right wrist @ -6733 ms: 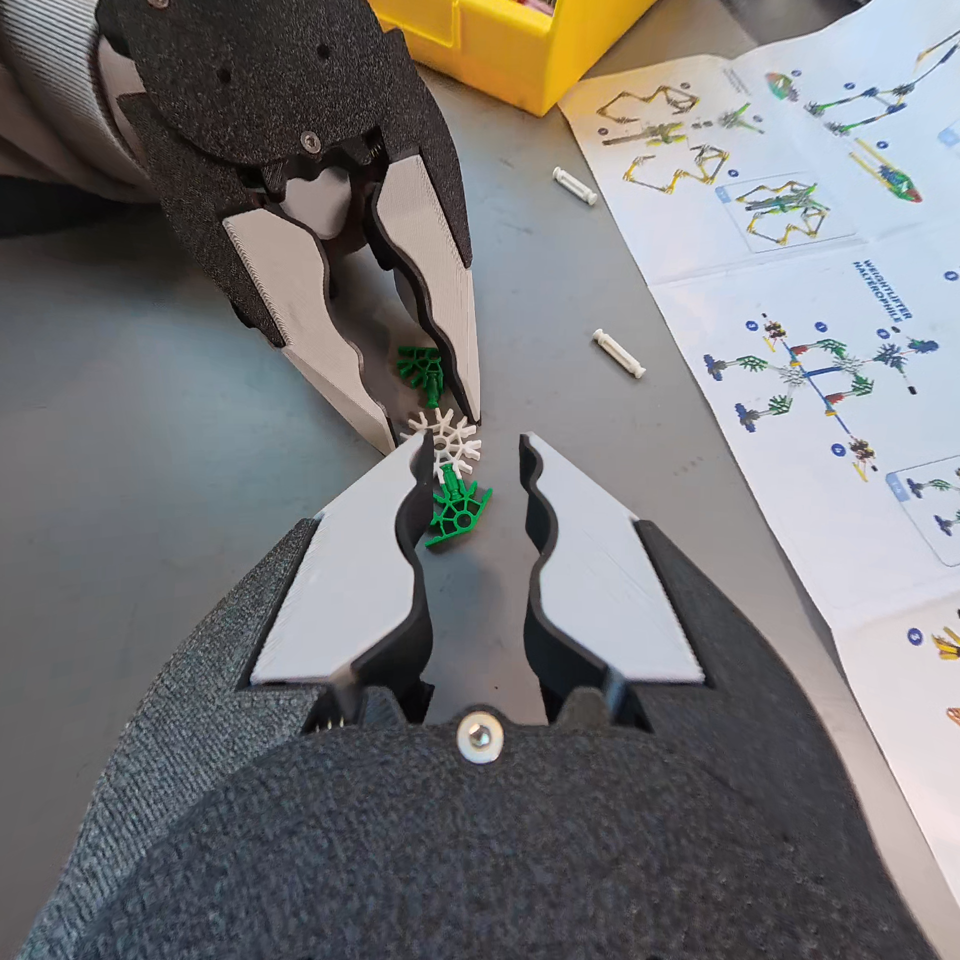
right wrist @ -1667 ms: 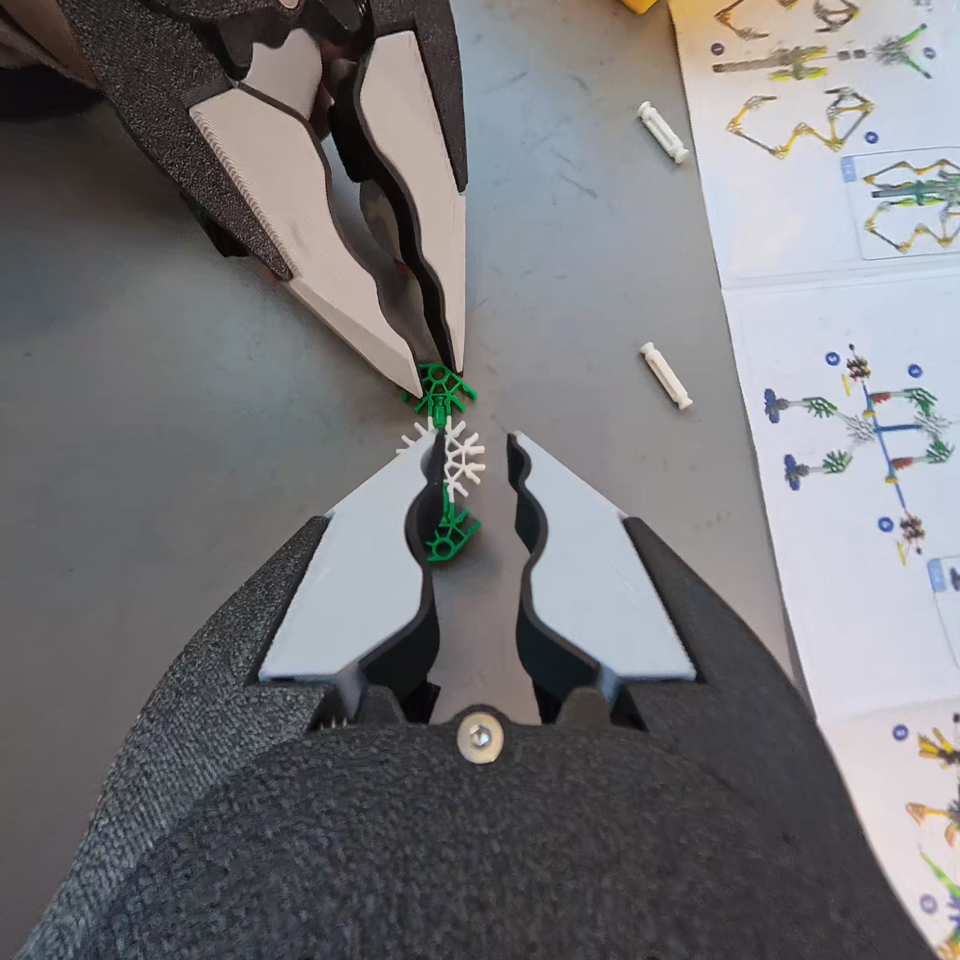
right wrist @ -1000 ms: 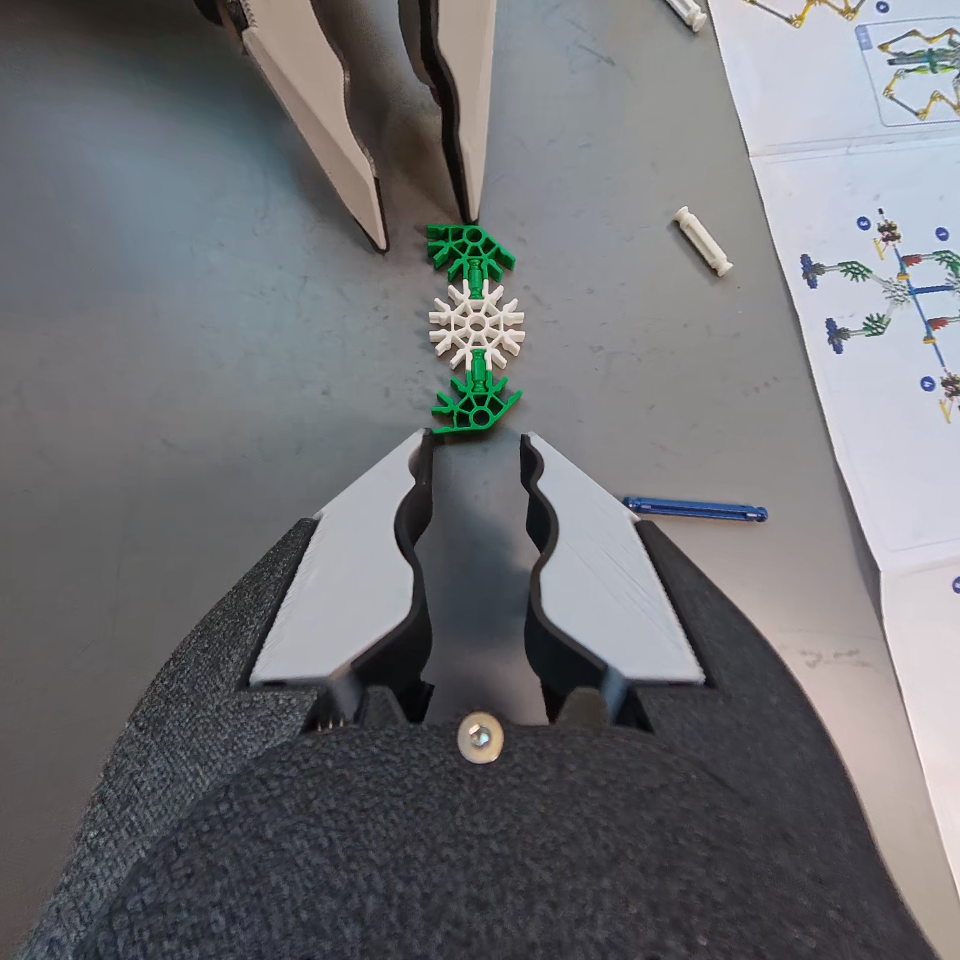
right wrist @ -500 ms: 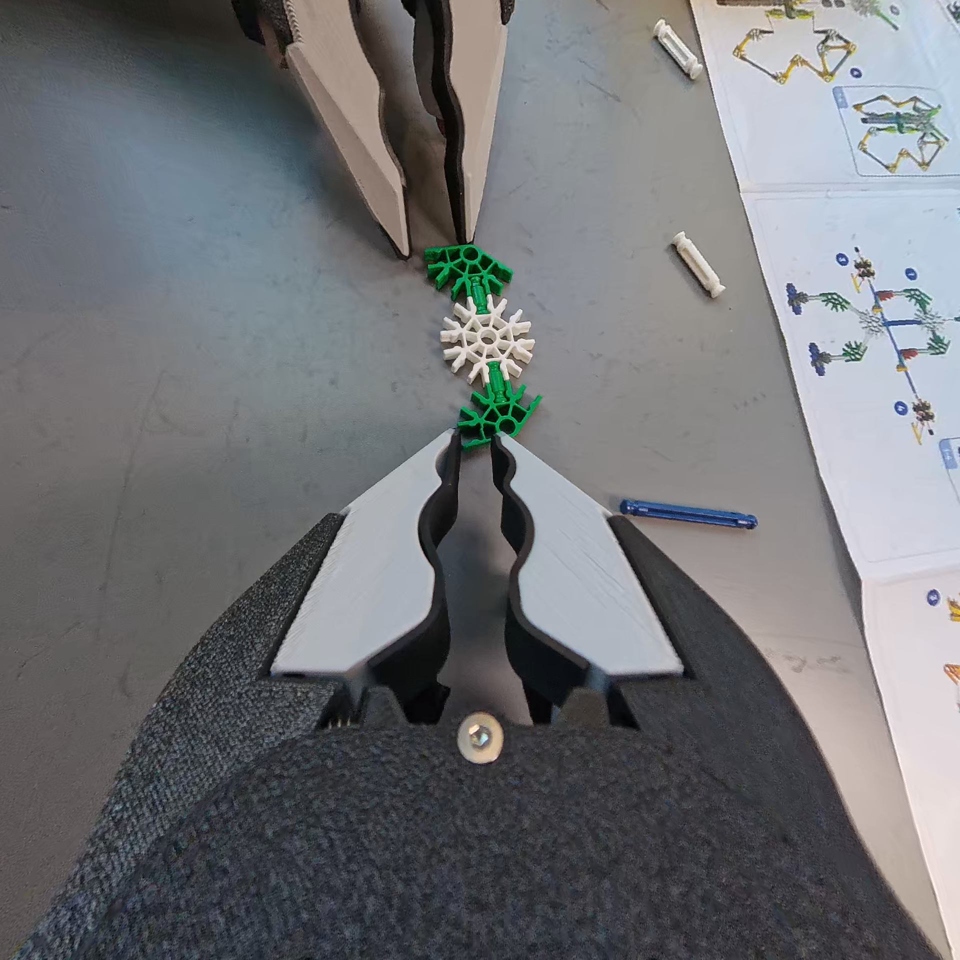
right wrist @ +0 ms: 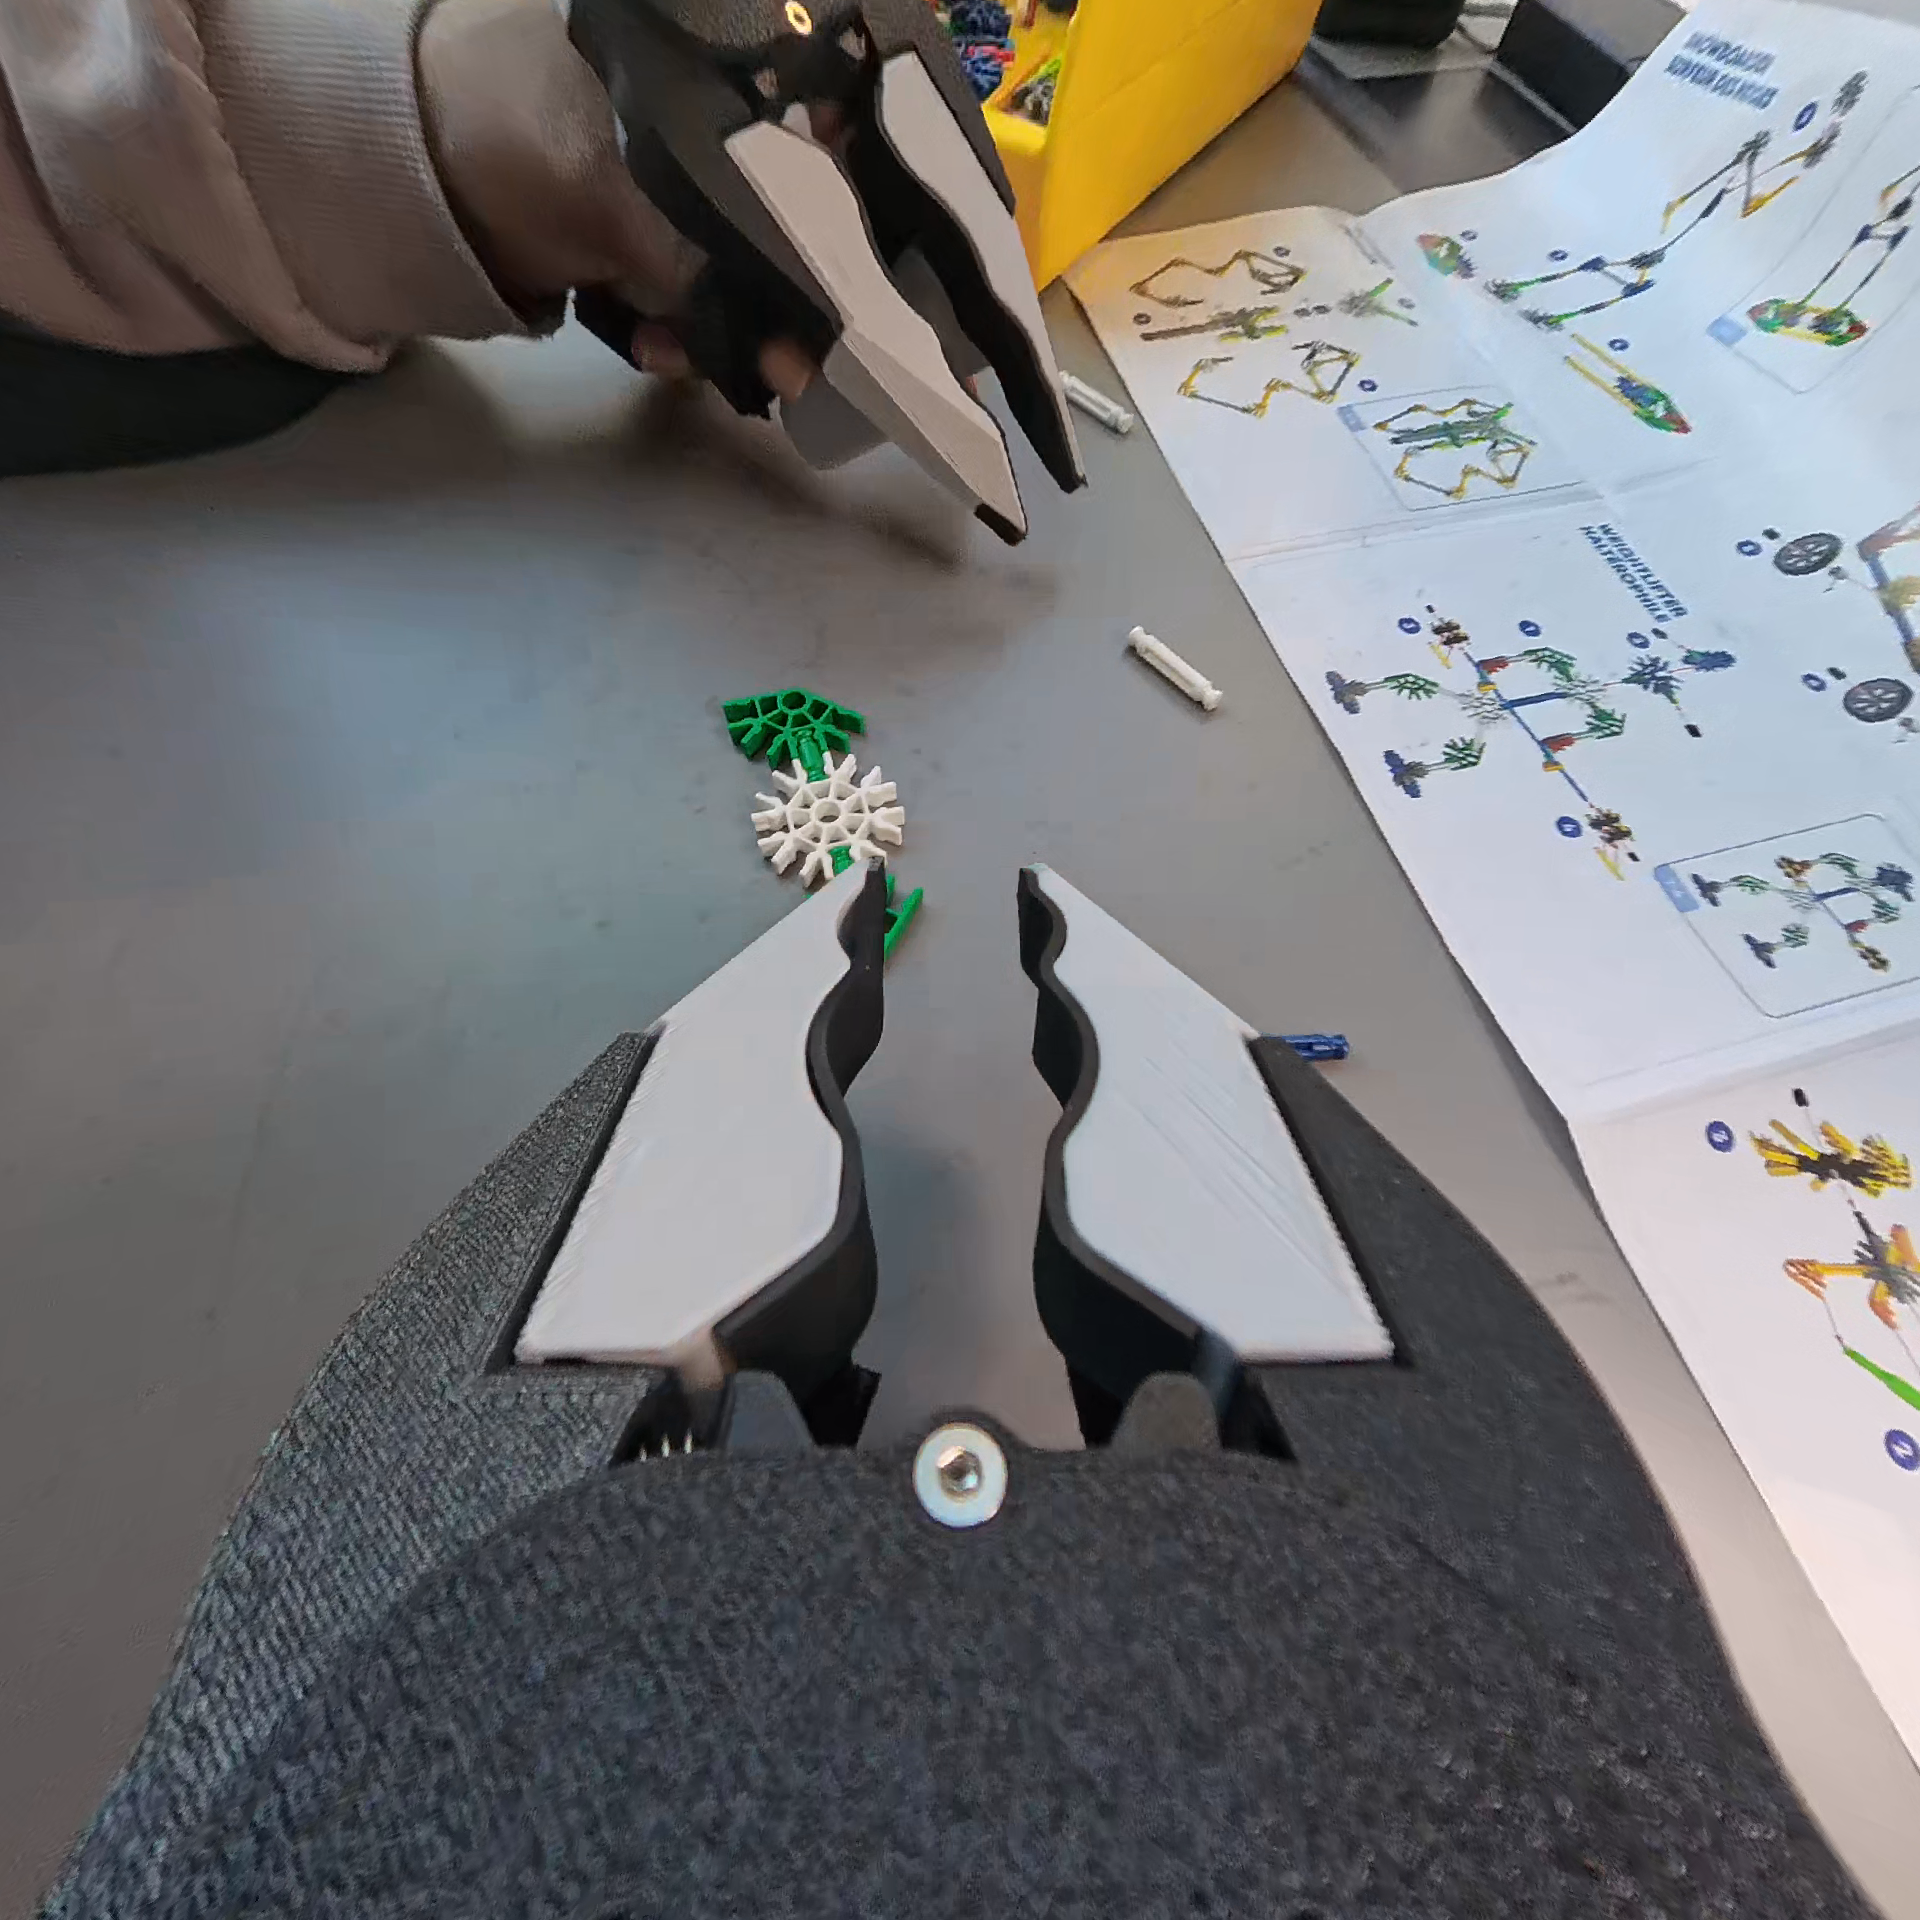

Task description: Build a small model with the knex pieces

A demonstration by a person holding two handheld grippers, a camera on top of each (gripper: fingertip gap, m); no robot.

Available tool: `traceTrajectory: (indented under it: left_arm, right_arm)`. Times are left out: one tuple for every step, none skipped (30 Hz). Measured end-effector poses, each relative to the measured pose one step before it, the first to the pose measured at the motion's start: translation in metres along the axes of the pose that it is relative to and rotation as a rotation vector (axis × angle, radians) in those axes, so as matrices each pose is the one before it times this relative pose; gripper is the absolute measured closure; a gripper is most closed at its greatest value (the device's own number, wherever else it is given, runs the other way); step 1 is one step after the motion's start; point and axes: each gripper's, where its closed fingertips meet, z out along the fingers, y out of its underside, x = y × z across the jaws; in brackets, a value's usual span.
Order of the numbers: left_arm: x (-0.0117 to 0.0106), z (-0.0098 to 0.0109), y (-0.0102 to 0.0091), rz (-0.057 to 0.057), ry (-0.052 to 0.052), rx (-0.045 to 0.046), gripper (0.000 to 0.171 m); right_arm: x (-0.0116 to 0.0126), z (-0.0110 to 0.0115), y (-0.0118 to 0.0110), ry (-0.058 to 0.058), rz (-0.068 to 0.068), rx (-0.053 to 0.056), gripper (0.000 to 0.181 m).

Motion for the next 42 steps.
traceTrajectory:
  left_arm:
    - [-0.00428,0.00599,-0.00105,0.0065,-0.0160,-0.01096,0.148]
    - [0.00011,0.00629,-0.00156,0.0161,0.0013,-0.01143,0.148]
    - [0.00213,0.00616,-0.00207,0.0183,0.0058,-0.00968,0.147]
    - [0.00305,0.00599,-0.00178,0.0183,0.0053,-0.00986,0.147]
    - [0.00328,0.00572,-0.00087,0.0182,0.0046,-0.01396,0.147]
    - [0.00217,0.00515,0.00002,0.0175,-0.0021,-0.01666,0.147]
    - [0.00106,0.00370,-0.00112,0.0146,-0.0064,-0.00725,0.147]
    - [0.00047,0.00220,-0.00197,0.0075,-0.0055,-0.00049,0.148]
    - [-0.00017,0.00157,-0.00114,0.0025,-0.0043,-0.00493,0.148]
    - [0.00034,0.00118,-0.00085,0.0028,0.0001,-0.00279,0.150]
    - [0.00122,0.00082,-0.00019,0.0034,0.0044,-0.00254,0.153]
    - [0.00170,0.00044,-0.00028,0.0014,0.0068,0.00116,0.156]
    - [0.00178,0.00020,-0.00010,-0.0024,0.0067,0.00172,0.160]
    - [0.00158,0.00025,0.00004,-0.0044,0.0058,0.00128,0.164]
    - [0.00099,0.00002,-0.00003,-0.0022,0.0008,-0.00043,0.167]
    - [0.00004,-0.00016,0.00015,0.0020,-0.0045,-0.00245,0.167]
    - [0.00011,-0.00010,0.00008,0.0011,-0.0035,-0.00216,0.167]
    - [0.00039,-0.00022,0.00004,-0.0037,-0.0013,0.00002,0.167]
    - [0.00102,-0.00022,0.00005,-0.0064,0.0043,0.00172,0.167]
    - [0.00215,-0.00031,0.00008,-0.0093,0.0120,0.00229,0.167]
    - [0.00294,-0.00026,0.00001,-0.0131,0.0159,0.00228,0.168]
    - [0.00282,0.00000,-0.00013,-0.0129,0.0134,0.00124,0.168]
    - [0.00232,0.00003,-0.00055,-0.0067,0.0058,0.00178,0.168]
    - [0.00220,0.00052,-0.00099,-0.0016,0.0022,0.00255,0.168]
    - [0.00241,0.00104,-0.00081,0.0006,0.0014,-0.00006,0.168]
    - [0.00225,0.00140,-0.00070,0.0036,0.0010,-0.00203,0.168]
    - [0.00215,0.00147,-0.00060,0.0051,0.0005,-0.00248,0.168]
    - [0.00182,0.00118,-0.00063,0.0041,-0.0006,-0.00093,0.168]
    - [0.00102,0.00076,-0.00064,0.0010,-0.0024,0.00010,0.168]
    - [0.00034,0.00055,-0.00050,-0.0011,-0.0038,0.00044,0.168]
    - [-0.00012,0.00034,-0.00018,0.0004,-0.0043,0.00028,0.168]
    - [-0.00009,0.00003,-0.00004,0.0023,-0.0034,0.00021,0.168]
    - [0.00001,0.00000,0.00011,0.0020,-0.0024,0.00030,0.168]
    - [-0.00004,-0.00003,0.00001,0.0010,-0.0023,0.00020,0.168]
    - [-0.00008,0.00003,0.00010,0.0010,-0.0026,0.00013,0.168]
    - [0.00002,-0.00004,0.00001,0.0021,-0.0030,0.00023,0.167]
    - [0.00008,-0.00001,0.00010,0.0032,-0.0029,0.00037,0.167]
    - [0.00003,-0.00013,0.00007,0.0026,-0.0023,0.00043,0.167]
    - [0.00004,-0.00021,0.00000,0.0007,-0.0008,0.00054,0.167]
    - [0.00009,-0.00028,0.00018,-0.0007,0.0005,0.00083,0.167]
    - [-0.00021,-0.00048,-0.00019,-0.0008,-0.0007,0.00266,0.167]
    - [-0.00024,-0.00057,-0.00049,-0.0009,-0.0013,0.00413,0.168]
  right_arm:
    - [0.00159,0.00008,-0.00135,0.0123,-0.0001,0.0072,0.157]
    - [0.00080,0.00020,0.00003,0.0108,-0.0063,-0.0012,0.157]
    - [0.00055,0.00047,0.00035,0.0114,-0.0080,-0.0031,0.157]
    - [0.00124,0.00047,0.00057,0.0156,-0.0081,-0.0044,0.157]
    - [0.00127,0.00056,0.00082,0.0152,-0.0106,-0.0056,0.158]
    - [0.00112,0.00053,0.00100,0.0131,-0.0116,-0.0063,0.158]
    - [0.00110,0.00049,0.00084,0.0110,-0.0088,-0.0050,0.158]
    - [0.00061,0.00053,0.00048,0.0065,-0.0047,-0.0034,0.158]
    - [0.00013,0.00036,0.00031,0.0025,-0.0017,-0.0025,0.158]
    - [0.00026,0.00026,0.00019,0.0033,-0.0021,-0.0020,0.158]
    - [0.00062,0.00026,0.00008,0.0058,-0.0026,-0.0008,0.159]
    - [0.00015,0.00018,0.00025,0.0019,-0.0009,-0.0017,0.159]
    - [0.00012,0.00028,0.00016,0.0018,-0.0003,-0.0014,0.159]
    - [0.00024,0.00020,0.00020,0.0028,-0.0006,-0.0013,0.159]
    - [0.00002,0.00027,0.00017,0.0015,-0.0010,-0.0016,0.159]
    - [0.00011,0.00030,0.00029,0.0021,-0.0013,-0.0019,0.159]
    - [0.00031,0.00027,0.00017,0.0040,-0.0014,-0.0018,0.159]
    - [0.00028,0.00007,0.00022,0.0041,-0.0017,-0.0011,0.159]
    - [0.00031,-0.00010,-0.00008,0.0049,-0.0021,0.0004,0.160]
    - [0.00070,-0.00026,-0.00018,0.0068,-0.0015,0.0016,0.160]
    - [0.00079,-0.00042,-0.00027,0.0074,-0.0005,0.0026,0.160]
    - [0.00099,-0.00048,-0.00030,0.0068,-0.0001,0.0027,0.160]
    - [0.00188,-0.00044,0.00046,0.0105,-0.0001,-0.0009,0.160]
    - [0.00344,-0.00036,0.00148,0.0186,0.0017,-0.0058,0.160]
    - [0.00386,-0.00012,0.00216,0.0183,0.0021,-0.0094,0.160]
    - [0.00418,0.00003,0.00284,0.0168,0.0054,-0.0128,0.160]
    - [0.00518,0.00009,0.00287,0.0223,0.0105,-0.0130,0.159]
    - [0.00556,-0.00013,0.00250,0.0237,0.0121,-0.0104,0.159]
    - [0.00463,-0.00023,0.00225,0.0175,0.0135,-0.0093,0.158]
    - [0.00481,0.00009,0.00280,0.0185,0.0197,-0.0136,0.156]
    - [0.00398,0.00054,0.00374,0.0115,0.0229,-0.0200,0.152]
    - [0.00324,0.00050,0.00266,0.0085,0.0216,-0.0138,0.148]
    - [0.00325,0.00008,0.00094,0.0123,0.0174,-0.0052,0.145]
    - [0.00237,0.00003,0.00032,0.0078,0.0160,-0.0017,0.142]
    - [0.00106,0.00033,0.00090,0.0003,0.0156,-0.0063,0.139]
    - [0.00040,0.00085,0.00136,-0.0010,0.0122,-0.0095,0.136]
    - [0.00002,0.00088,0.00118,0.0007,0.0024,-0.0080,0.134]
    - [-0.00073,0.00064,0.00055,0.0004,-0.0066,-0.0046,0.133]
    - [-0.00082,0.00066,0.00050,0.0022,-0.0090,-0.0041,0.133]
    - [-0.00091,0.00041,0.00051,0.0022,-0.0101,-0.0042,0.133]
    - [-0.00088,0.00043,0.00030,0.0030,-0.0102,-0.0025,0.133]
    - [-0.00068,0.00017,0.00020,0.0031,-0.0093,-0.0015,0.133]
